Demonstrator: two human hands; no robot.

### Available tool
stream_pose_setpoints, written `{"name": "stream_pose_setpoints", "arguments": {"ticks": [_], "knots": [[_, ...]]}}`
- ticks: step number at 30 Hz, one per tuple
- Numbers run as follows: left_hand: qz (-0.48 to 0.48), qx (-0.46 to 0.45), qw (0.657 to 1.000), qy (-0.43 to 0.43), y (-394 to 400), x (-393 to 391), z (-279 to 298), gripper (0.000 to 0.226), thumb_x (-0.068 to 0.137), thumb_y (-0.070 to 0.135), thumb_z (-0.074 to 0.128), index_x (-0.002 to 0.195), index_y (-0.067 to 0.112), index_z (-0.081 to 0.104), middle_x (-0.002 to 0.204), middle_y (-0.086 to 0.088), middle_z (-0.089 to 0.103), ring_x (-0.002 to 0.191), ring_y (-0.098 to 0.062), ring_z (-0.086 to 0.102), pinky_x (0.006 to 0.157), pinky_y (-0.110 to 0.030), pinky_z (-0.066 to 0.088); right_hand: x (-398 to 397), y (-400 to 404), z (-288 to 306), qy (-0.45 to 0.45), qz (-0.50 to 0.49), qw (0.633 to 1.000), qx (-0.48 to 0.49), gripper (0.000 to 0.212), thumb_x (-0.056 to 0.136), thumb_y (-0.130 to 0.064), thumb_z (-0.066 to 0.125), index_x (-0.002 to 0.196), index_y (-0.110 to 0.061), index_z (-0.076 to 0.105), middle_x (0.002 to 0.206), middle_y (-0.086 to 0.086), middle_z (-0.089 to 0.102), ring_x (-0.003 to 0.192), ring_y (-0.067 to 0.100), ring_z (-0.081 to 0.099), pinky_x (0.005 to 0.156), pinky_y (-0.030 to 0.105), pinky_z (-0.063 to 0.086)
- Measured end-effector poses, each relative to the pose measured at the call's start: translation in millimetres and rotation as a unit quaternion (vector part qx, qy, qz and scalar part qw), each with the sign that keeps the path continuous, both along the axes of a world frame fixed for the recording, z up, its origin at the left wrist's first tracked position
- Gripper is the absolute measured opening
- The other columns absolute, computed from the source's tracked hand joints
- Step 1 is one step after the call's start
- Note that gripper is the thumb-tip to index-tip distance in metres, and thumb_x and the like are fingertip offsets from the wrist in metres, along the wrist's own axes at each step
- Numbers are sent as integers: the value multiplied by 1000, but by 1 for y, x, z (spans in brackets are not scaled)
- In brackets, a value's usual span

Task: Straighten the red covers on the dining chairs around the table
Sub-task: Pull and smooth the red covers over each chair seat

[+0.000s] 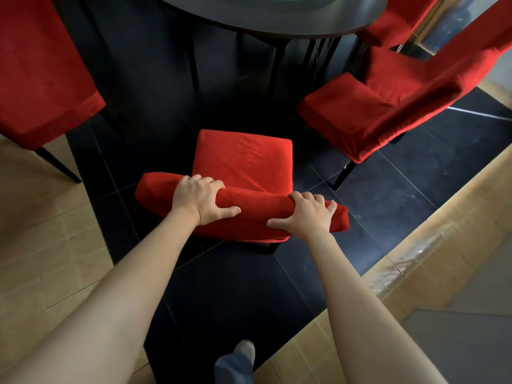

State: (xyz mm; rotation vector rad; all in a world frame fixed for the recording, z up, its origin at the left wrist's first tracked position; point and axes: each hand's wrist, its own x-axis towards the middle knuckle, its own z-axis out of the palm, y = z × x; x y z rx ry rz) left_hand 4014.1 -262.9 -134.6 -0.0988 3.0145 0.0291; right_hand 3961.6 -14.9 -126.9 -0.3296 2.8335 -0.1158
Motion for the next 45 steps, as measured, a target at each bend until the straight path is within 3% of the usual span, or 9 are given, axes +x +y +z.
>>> {"name": "stream_pose_setpoints", "arguments": {"ticks": [21, 45], "knots": [[38, -20, 999, -1, -2, -142, 0, 103, 58, 94, 10, 124, 30, 57, 119, 4, 64, 109, -21, 55, 94, -38, 38, -159, -8, -4, 7, 28, 1000, 4, 99, 55, -87, 57, 135, -32, 45, 136, 1, 50, 132, 29, 35, 111, 62, 13], [22, -11, 1000, 6, -63, -293, -2, 107, 56, 95, 3, 122, 31, 57, 114, 6, 64, 105, -19, 56, 92, -37, 39, -299, -68, 1, -2, 5, 1000, 11, 97, 57, -85, 60, 136, -32, 44, 137, 0, 49, 132, 28, 35, 111, 59, 16]]}}
